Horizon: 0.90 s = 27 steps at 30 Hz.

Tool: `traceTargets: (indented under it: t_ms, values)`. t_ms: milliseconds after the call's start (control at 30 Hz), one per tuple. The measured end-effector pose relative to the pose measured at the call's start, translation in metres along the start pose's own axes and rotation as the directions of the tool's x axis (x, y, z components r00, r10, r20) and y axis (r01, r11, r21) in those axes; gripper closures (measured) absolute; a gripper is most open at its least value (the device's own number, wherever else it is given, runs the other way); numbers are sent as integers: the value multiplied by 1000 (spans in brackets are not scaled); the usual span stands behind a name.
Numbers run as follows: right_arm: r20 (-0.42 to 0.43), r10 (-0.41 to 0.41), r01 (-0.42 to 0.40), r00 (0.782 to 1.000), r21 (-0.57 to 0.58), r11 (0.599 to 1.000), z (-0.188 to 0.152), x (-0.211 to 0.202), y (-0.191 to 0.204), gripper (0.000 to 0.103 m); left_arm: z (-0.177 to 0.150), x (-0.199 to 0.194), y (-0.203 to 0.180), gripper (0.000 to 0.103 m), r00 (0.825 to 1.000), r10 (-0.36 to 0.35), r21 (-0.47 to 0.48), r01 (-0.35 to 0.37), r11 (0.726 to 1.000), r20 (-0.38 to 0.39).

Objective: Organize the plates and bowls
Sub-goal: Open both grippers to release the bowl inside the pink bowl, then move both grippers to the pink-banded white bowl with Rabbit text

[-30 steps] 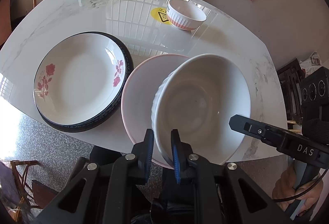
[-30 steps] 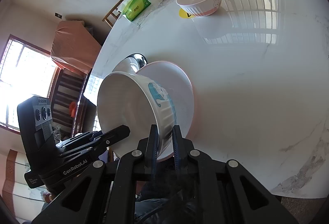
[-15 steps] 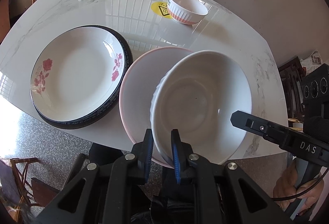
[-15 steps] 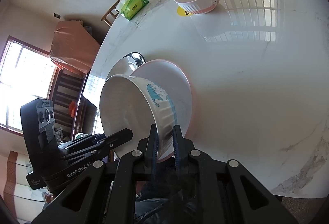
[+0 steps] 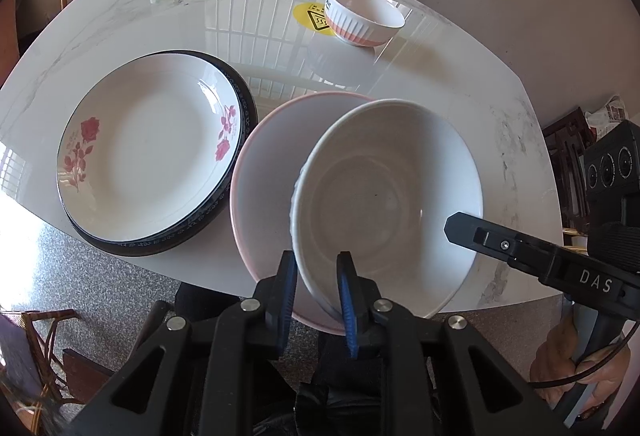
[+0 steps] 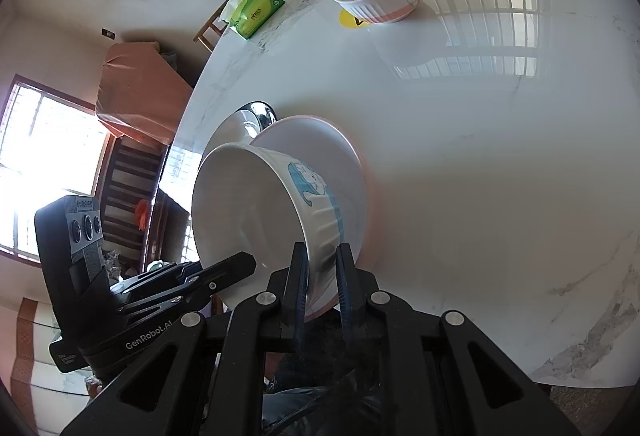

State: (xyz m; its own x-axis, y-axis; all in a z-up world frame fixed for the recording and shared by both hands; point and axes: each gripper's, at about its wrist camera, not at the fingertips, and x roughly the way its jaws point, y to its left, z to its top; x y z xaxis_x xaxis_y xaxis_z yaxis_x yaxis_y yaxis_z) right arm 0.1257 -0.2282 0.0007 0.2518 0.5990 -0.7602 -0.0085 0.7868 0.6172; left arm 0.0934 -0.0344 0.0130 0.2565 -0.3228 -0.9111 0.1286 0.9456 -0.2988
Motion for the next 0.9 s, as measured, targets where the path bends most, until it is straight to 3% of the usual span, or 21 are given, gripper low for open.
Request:
traceTargets:
  t_ms: [100, 333, 467, 633, 733, 900]
  values:
    - [5, 0, 0, 1000, 0, 1000, 1, 1, -2, 87, 1, 0, -1, 73, 1000, -14, 16, 14, 1000, 2]
    - [12, 1, -1, 1000, -5, 1000, 2, 2, -1, 85, 4, -3, 3, 67, 999, -14, 23, 14, 1000, 32]
    - [24, 11, -11, 1000, -10, 1000, 3, -1, -1, 85, 7, -10, 4, 66, 998, -13, 23, 11, 1000, 67]
    - [63, 33, -31, 997, -29, 999, 4, -12, 3, 85, 13, -19, 1, 66, 988, 42, 66, -52, 996, 148]
    - [101, 58, -55, 993, -34, 998, 6, -21, 3, 85, 18, -23, 0, 66, 985, 34, 81, -48, 996, 170]
    - [142, 24, -19, 990, -41, 999, 11, -28, -6, 84, 32, -23, 0, 66, 987, 5, 83, -19, 996, 164]
